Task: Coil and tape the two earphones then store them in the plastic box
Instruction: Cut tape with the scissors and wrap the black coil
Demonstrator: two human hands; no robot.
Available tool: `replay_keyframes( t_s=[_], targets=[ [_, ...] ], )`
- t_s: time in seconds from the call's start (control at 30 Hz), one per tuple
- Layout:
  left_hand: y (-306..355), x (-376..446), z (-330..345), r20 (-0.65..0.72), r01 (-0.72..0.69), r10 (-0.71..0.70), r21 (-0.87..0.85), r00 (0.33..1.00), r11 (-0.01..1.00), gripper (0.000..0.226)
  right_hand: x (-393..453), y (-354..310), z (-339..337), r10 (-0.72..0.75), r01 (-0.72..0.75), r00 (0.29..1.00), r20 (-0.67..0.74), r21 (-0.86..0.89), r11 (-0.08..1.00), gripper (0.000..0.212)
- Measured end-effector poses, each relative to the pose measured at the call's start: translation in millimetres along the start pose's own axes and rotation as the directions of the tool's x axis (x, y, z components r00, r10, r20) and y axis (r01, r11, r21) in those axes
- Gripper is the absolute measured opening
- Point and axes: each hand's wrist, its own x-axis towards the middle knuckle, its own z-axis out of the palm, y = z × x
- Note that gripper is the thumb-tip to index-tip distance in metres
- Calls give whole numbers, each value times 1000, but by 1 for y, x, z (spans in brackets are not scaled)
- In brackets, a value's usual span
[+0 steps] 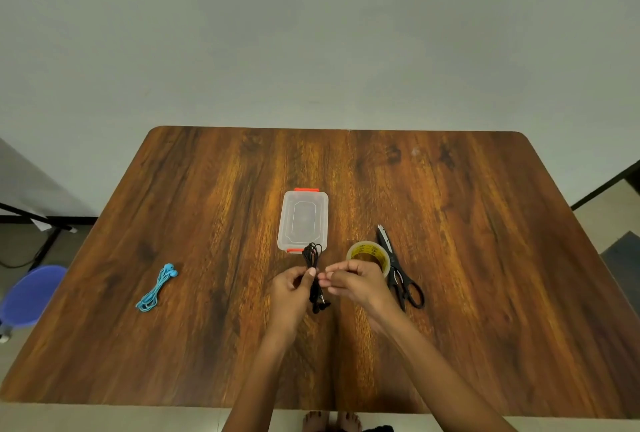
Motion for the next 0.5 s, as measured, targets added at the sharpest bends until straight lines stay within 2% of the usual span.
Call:
replay_keyframes(
  t_s=[0.17, 0.23, 0.33, 0.5],
  targets=[
    [0, -2, 1, -84, 48, -52, -56, 995, 997, 18, 1, 4, -4, 26, -22, 998, -56, 73, 997, 12],
    [1, -2, -3, -50, 39, -43, -82, 998, 996, 16, 0, 5, -6, 38, -33, 998, -57, 88, 996, 12],
    [2, -4, -6, -10, 19, -19, -30, 1000, 999, 16, 0, 6, -5, 51, -46, 997, -57, 83, 995, 12],
    [3, -5, -4, -95, -6, 8, 19, 995, 1000, 18, 1, 5, -3, 52, -48, 997, -59, 75, 996, 12]
  ],
)
